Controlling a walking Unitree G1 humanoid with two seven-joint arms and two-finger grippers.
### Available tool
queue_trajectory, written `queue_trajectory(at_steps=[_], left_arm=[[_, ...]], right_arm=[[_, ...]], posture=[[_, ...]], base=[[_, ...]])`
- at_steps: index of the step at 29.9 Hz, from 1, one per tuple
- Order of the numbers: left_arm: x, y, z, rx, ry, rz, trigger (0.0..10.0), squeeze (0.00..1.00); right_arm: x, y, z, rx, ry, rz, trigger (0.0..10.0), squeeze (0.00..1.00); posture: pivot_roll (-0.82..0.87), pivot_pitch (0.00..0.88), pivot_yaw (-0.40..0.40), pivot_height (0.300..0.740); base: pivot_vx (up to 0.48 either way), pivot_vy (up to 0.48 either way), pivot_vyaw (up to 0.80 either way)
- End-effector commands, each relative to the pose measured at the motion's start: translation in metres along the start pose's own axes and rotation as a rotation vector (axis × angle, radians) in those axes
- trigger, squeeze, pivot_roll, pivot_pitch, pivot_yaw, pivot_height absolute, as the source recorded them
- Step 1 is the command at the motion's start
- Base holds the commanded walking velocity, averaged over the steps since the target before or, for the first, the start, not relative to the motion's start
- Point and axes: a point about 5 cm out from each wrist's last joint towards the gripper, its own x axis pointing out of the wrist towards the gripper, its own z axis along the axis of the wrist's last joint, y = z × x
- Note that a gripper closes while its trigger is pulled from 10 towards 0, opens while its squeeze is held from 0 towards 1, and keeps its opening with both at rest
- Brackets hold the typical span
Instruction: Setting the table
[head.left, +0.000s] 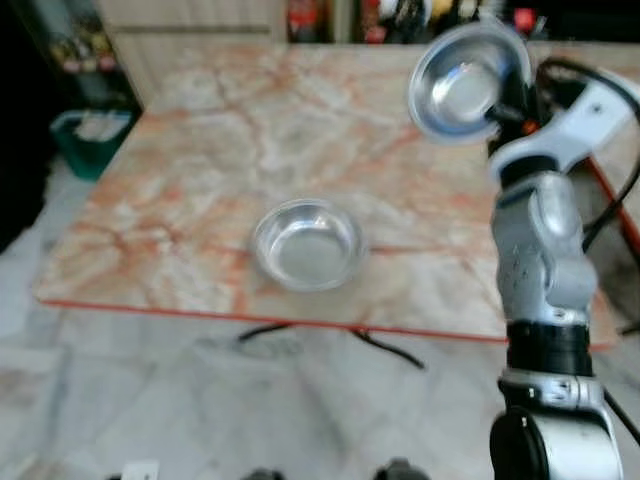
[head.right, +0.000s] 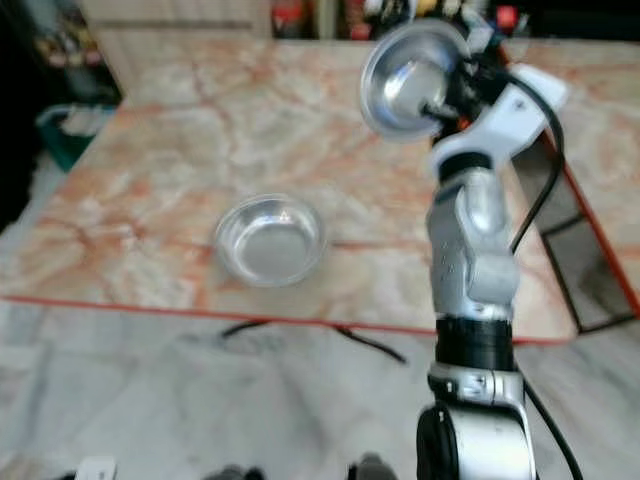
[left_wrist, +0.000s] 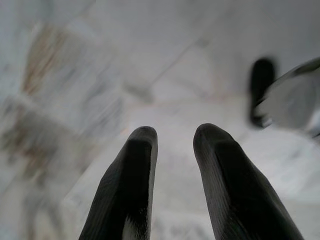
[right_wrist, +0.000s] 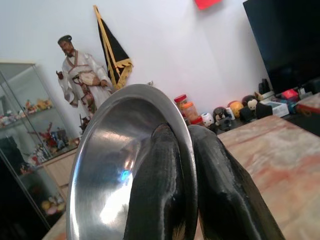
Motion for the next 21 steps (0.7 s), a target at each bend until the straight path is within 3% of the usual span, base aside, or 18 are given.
queue_trajectory(at_steps=[1,3,11,21], left_arm=[[-0.002,-0.005,-0.011,-0.005,0.040,-0.008,10.0,0.00],[-0.002,-0.005,-0.012,0.001,0.040,-0.008,10.0,0.00],[-0.002,-0.005,-0.013,0.016,0.038,-0.015,10.0,0.00],[-0.002,-0.005,-0.011,-0.010,0.023,-0.011,10.0,0.00]], right_arm=[[-0.002,-0.007,0.006,-0.001,-0.022,-0.022,10.0,0.00],[-0.002,-0.007,0.005,0.001,-0.021,-0.022,10.0,0.00],[-0.004,-0.007,0.001,0.004,-0.006,-0.024,10.0,0.00],[-0.013,-0.021,-0.025,0.030,0.085,-0.079,10.0,0.00]], posture=[[-0.03,0.158,0.038,0.740],[-0.03,0.150,0.038,0.740],[-0.03,0.141,0.038,0.740],[-0.02,0.166,0.035,0.740]], base=[[0.000,0.480,0.00],[0.000,0.444,0.00],[0.000,0.000,0.00],[0.000,0.000,0.00]])
